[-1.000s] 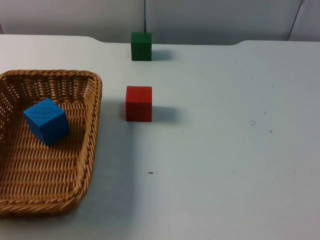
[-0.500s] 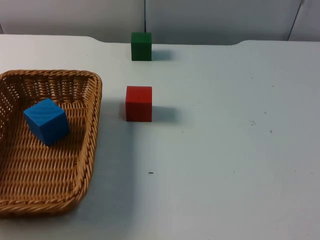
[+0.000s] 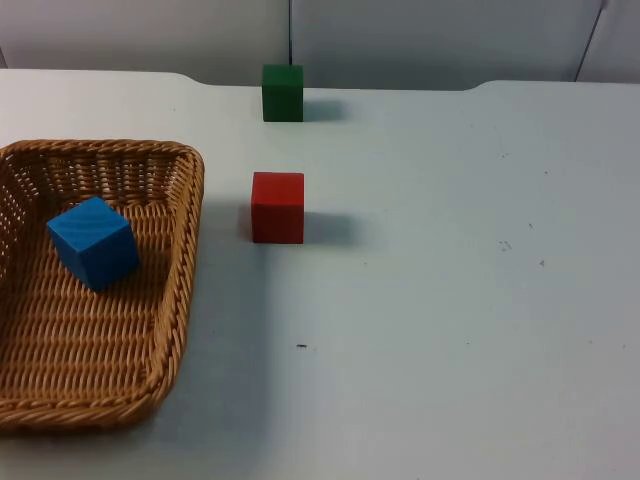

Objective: Pick up the basket with the left hand and place the blue cube into the basket with the right hand.

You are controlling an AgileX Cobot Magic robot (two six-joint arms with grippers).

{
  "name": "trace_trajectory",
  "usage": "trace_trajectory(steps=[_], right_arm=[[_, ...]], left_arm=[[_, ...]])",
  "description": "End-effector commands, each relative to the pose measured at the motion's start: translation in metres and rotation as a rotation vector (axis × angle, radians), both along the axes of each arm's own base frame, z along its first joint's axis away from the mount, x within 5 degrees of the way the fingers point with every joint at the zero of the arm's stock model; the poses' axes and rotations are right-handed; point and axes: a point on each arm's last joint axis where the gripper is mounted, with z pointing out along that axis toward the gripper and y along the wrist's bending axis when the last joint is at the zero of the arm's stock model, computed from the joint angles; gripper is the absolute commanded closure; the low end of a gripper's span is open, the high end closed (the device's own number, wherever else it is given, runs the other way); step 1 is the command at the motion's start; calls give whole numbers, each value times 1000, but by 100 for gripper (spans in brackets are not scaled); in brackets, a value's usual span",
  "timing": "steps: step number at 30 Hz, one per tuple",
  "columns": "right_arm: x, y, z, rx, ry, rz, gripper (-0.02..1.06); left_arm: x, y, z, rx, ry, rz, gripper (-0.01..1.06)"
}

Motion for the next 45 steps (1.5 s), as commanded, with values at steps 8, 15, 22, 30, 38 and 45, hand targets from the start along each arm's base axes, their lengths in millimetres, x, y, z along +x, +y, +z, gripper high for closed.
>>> trace_trajectory(steps=[8,15,22,30,38,45], right_arm=[[-1,1,-2,-18,-15,40,33],[-1,2,-2,-19,-16,38,28],[0,1,-2,-11,-9,13,-1],[0,1,-2,-11,-9,13,-1],[0,1,-2,-11,-8,7,-1],[-1,1,-2,-9,-6,-168,-1]], left_arm=[[-1,-1,0,-10,-6,-9,0],[-1,-1,0,-10,-6,-9,0],[-1,-1,0,-10,-6,-9,0],[-1,-1,0,-10,-6,-9,0],[-1,-1,0,-10,-6,-9,0],[-1,0,0,-6,-8,-6,0]])
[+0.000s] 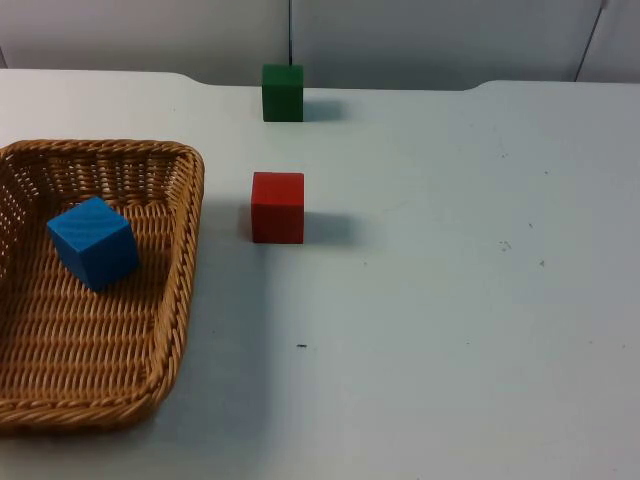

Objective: Pick up the basket with the left hand and place the blue cube into the basket with the right hand.

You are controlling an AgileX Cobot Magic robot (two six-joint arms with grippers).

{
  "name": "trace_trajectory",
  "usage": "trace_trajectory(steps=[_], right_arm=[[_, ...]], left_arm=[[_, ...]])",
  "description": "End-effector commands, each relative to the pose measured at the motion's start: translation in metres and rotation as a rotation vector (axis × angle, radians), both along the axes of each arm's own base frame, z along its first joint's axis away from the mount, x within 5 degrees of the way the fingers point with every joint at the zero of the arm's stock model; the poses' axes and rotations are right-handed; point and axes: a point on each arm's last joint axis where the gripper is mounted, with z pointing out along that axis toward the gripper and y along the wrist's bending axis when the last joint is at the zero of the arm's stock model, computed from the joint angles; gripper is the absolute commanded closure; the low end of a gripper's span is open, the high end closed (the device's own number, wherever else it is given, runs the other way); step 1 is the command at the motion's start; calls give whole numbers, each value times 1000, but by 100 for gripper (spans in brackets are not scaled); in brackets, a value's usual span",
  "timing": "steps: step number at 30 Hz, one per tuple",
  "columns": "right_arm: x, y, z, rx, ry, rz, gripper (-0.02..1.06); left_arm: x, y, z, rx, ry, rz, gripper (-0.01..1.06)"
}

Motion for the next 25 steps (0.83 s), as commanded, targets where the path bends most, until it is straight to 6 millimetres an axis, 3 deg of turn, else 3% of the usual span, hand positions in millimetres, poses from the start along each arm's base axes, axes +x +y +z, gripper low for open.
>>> trace_trajectory(steps=[1,12,25], right_arm=[[0,0,-2,-1,-1,-102,-1],[-3,2,-2,-1,-1,-513,-1],[-5,3,-2,-1,-1,-741,-1]], left_arm=[[-1,0,0,-6,-8,-6,0],[-1,0,0,-4,-8,-5,0],[-1,0,0,-4,-8,-5,0]])
